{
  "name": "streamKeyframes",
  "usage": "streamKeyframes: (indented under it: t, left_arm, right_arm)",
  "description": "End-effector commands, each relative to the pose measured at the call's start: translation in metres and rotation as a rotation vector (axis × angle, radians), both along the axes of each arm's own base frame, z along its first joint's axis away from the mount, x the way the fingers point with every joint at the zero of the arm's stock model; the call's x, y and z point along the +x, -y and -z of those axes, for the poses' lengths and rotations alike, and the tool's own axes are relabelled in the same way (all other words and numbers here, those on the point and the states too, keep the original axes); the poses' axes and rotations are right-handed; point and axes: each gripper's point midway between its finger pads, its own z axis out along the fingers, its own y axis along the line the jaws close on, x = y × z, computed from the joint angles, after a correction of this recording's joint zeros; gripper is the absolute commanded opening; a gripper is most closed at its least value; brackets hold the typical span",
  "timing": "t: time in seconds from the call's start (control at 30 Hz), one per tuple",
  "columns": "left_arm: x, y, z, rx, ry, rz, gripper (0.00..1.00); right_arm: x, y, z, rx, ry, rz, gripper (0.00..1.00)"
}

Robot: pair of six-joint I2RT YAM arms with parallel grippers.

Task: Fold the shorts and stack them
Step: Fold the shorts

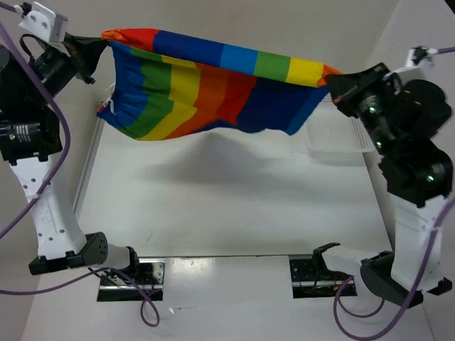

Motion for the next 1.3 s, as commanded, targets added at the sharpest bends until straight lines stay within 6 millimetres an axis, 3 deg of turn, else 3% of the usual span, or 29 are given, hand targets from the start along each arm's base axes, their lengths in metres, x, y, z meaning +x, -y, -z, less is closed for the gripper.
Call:
streamKeyframes:
  t: [0.0,0.1,0.17,0.2,0.27,0.37,0.47,0.53,0.57,0.63,0.67,0.7,0.8,0.83,0.87,0.9,0.97,1.0,1.03,1.1,1.13,1.27]
  left_arm:
    - [-0.031,-0.009,-0.037,0.016,0.105,-0.095,0.0]
    - [-0.047,-0.006,-0.048,0.018,0.137,-0.104,0.0]
    - [-0.063,-0.005,-0.052,0.016,0.15,-0.117,0.0]
    - [-0.068,-0.005,-0.053,0.013,0.149,-0.127,0.0]
    - [-0.086,0.006,-0.055,-0.007,0.15,-0.117,0.0]
    - [-0.098,0.014,-0.04,-0.02,0.113,-0.1,0.0]
    - [-0.078,0.011,0.005,-0.03,-0.003,-0.102,0.0]
    - [-0.063,0.013,0.032,-0.033,-0.072,-0.085,0.0]
    - [-0.047,0.011,0.066,-0.04,-0.156,-0.086,0.0]
    - [-0.026,0.008,0.099,-0.046,-0.225,-0.086,0.0]
    - [-0.013,0.007,0.127,-0.05,-0.279,-0.087,0.0]
    - [-0.002,0.005,0.146,-0.053,-0.317,-0.087,0.0]
    - [0.03,-0.003,0.191,-0.061,-0.405,-0.113,0.0]
    - [0.038,-0.006,0.207,-0.066,-0.447,-0.114,0.0]
    - [0.045,-0.007,0.212,-0.067,-0.456,-0.114,0.0]
    - [0.057,-0.013,0.23,-0.072,-0.494,-0.124,0.0]
    - [0.073,-0.028,0.245,-0.079,-0.521,-0.174,0.0]
    - [0.086,-0.032,0.259,-0.085,-0.554,-0.171,0.0]
    - [0.099,-0.034,0.269,-0.086,-0.566,-0.171,0.0]
    - [0.113,-0.041,0.286,-0.091,-0.593,-0.18,0.0]
    - [0.119,-0.048,0.292,-0.096,-0.602,-0.192,0.0]
    - [0.147,-0.057,0.331,-0.114,-0.663,-0.166,0.0]
  right_arm:
    - [-0.064,0.039,-0.051,-0.022,0.133,0.094,0.0]
    - [-0.088,0.047,-0.067,-0.009,0.17,0.095,0.0]
    - [-0.088,0.047,-0.063,-0.029,0.141,0.095,0.0]
    - [-0.101,0.051,-0.072,-0.018,0.169,0.096,0.0]
    - [-0.097,0.052,-0.066,-0.03,0.134,0.105,0.0]
    - [-0.097,0.055,-0.061,-0.02,0.113,0.126,0.0]
    - [-0.091,0.063,-0.049,-0.005,0.094,0.18,0.0]
    - [-0.065,0.059,-0.033,-0.018,0.058,0.199,0.0]
    - [-0.049,0.054,-0.017,-0.036,0.015,0.198,0.0]
    - [-0.017,0.041,0.003,-0.061,-0.043,0.179,0.0]
    - [0.009,0.033,0.032,-0.09,-0.117,0.177,0.0]
    - [0.025,0.026,0.037,-0.088,-0.112,0.168,0.0]
    - [0.078,0.007,0.091,-0.131,-0.224,0.147,0.0]
    - [0.094,0.002,0.096,-0.132,-0.226,0.146,0.0]
    - [0.108,-0.002,0.108,-0.158,-0.246,0.143,0.0]
    - [0.136,-0.01,0.135,-0.198,-0.302,0.138,0.0]
    - [0.163,-0.023,0.141,-0.206,-0.309,0.108,0.0]
    - [0.189,-0.031,0.172,-0.242,-0.369,0.102,0.0]
    - [0.204,-0.037,0.163,-0.24,-0.336,0.093,0.0]
    - [0.228,-0.044,0.183,-0.265,-0.373,0.088,0.0]
    - [0.254,-0.051,0.2,-0.283,-0.395,0.084,0.0]
    - [0.294,-0.071,0.243,-0.296,-0.461,0.038,0.0]
